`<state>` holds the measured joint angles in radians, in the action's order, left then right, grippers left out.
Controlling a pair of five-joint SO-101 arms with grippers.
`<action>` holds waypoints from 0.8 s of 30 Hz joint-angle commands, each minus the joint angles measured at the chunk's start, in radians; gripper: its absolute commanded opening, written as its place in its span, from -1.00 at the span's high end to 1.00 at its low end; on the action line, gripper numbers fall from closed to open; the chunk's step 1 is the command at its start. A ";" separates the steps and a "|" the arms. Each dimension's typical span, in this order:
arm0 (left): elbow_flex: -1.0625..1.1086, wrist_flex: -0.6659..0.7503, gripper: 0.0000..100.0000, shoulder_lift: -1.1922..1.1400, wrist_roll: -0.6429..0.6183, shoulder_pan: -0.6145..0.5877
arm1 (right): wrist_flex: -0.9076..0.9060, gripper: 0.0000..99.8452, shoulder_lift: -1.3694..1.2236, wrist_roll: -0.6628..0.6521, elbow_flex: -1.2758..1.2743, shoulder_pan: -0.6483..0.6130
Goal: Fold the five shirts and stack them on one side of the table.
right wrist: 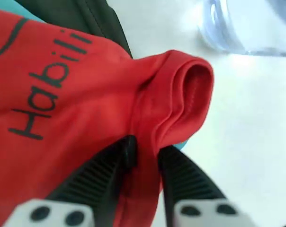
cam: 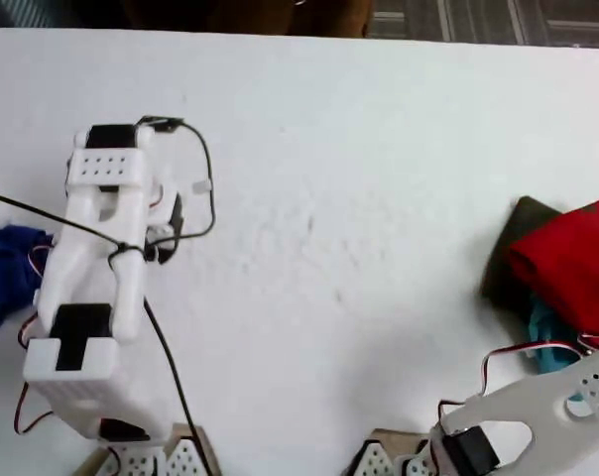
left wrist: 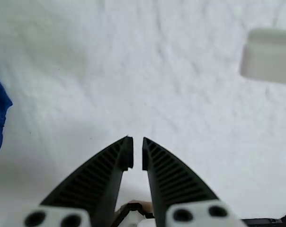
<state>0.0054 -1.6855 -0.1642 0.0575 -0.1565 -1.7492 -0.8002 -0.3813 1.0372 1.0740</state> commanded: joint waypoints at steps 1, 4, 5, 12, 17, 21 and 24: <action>-0.004 -0.009 0.88 0.055 0.006 -0.009 | -0.019 0.62 0.119 -0.066 0.017 0.007; -0.004 -0.009 0.88 0.055 0.008 -0.011 | -0.019 0.54 0.205 -0.107 0.017 0.012; -0.004 -0.009 0.88 0.055 0.008 -0.011 | -0.019 0.54 0.236 -0.109 0.017 0.015; -0.012 -0.009 0.88 0.055 0.009 -0.012 | -0.019 0.54 0.447 -0.118 0.006 0.018; -0.012 -0.009 0.88 0.055 0.009 -0.054 | -0.021 0.54 0.590 -0.115 0.005 0.018; -0.012 -0.011 0.88 0.057 0.035 -0.157 | -0.021 0.54 0.730 -0.114 -0.071 0.015; -0.013 -0.035 0.88 0.057 0.120 -0.236 | -0.021 0.54 0.871 -0.114 -0.235 0.001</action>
<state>0.0054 -1.6962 -0.1626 0.1204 -0.3191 -1.7492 -0.0821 -0.4933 0.9114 1.0833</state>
